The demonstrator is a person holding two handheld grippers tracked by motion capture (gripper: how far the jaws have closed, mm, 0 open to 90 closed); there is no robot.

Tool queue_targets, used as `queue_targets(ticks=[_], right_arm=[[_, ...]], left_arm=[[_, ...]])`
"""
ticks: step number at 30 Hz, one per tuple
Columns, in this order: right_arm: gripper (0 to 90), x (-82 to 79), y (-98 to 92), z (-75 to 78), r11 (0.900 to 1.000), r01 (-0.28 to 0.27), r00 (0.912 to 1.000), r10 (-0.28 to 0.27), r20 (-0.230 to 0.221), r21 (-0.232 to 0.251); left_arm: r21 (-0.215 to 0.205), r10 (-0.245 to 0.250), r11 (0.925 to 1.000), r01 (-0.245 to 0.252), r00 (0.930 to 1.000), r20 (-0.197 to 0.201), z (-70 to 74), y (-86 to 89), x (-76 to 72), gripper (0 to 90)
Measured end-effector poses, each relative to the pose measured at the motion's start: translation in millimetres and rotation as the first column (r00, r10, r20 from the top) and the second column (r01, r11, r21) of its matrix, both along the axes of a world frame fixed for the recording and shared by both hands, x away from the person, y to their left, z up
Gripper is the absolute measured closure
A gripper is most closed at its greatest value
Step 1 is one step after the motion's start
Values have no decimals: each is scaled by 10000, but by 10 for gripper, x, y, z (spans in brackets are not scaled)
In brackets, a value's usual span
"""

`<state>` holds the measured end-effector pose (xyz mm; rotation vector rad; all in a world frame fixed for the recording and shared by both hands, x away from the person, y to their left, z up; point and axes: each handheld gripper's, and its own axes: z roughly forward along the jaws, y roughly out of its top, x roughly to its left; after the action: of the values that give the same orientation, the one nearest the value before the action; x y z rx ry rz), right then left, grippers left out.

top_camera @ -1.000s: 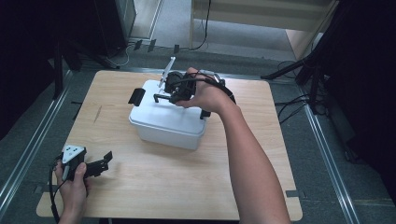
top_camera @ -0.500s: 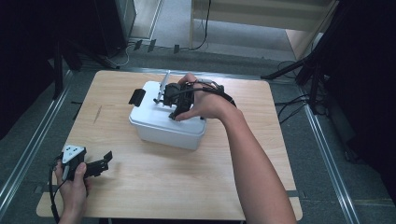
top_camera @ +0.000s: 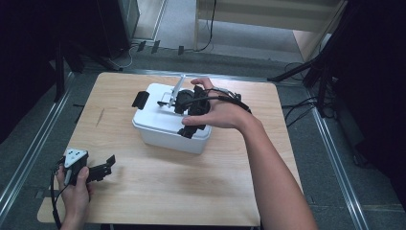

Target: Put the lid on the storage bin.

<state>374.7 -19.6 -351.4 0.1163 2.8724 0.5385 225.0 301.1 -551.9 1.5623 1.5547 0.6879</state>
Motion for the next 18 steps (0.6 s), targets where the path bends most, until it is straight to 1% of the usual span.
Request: queue_targets(ticks=[2, 3, 5, 9, 10, 11, 12, 13, 14, 16, 18], right_arm=[[0, -26, -52, -19, 10000, 57, 10000, -57, -2, -68], [0, -48, -112, -36, 9999, 138, 9999, -138, -27, -38], [0, -59, -145, -46, 9999, 168, 9998, -168, -57, 17], [0, -102, -287, -68, 9994, 338, 9994, -337, -82, 105], [0, -120, -357, -73, 9989, 453, 9990, -452, -59, 123], [0, -120, -357, -73, 9989, 453, 9990, -452, -59, 123], [0, -135, -427, -75, 9987, 481, 9988, -481, -26, 144], [0, -135, -427, -75, 9987, 481, 9988, -481, -26, 144], [0, -153, -495, -76, 9988, 476, 9988, -477, 65, 129], [0, -174, -564, -75, 9986, 526, 9986, -527, 110, 111], [0, -185, -597, -75, 9985, 532, 9985, -534, 155, 133]], left_arm=[[9, -21, 10000, 21, 10000, -19, 1, 0, 1, 2], [20, -30, 10000, 30, 10000, -8, 0, 0, 1, 2], [19, -37, 10000, 37, 10000, 4, 0, -1, 1, 2], [18, -36, 10000, 36, 10000, 25, -1, -1, -1, 2], [16, -50, 10000, 50, 10000, 20, -1, -1, -1, 2], [16, -50, 10000, 50, 10000, 20, -1, -1, -1, 2], [18, -52, 10000, 52, 10000, 14, -1, -2, 0, 2], [18, -52, 10000, 52, 10000, 14, -1, -2, 0, 2], [46, -65, 10000, 65, 10000, 9, -1, -1, 0, 2], [39, -63, 10000, 63, 10000, 3, -2, -3, 1, 2], [50, -70, 10000, 70, 10000, -7, -1, -3, 0, 2]])
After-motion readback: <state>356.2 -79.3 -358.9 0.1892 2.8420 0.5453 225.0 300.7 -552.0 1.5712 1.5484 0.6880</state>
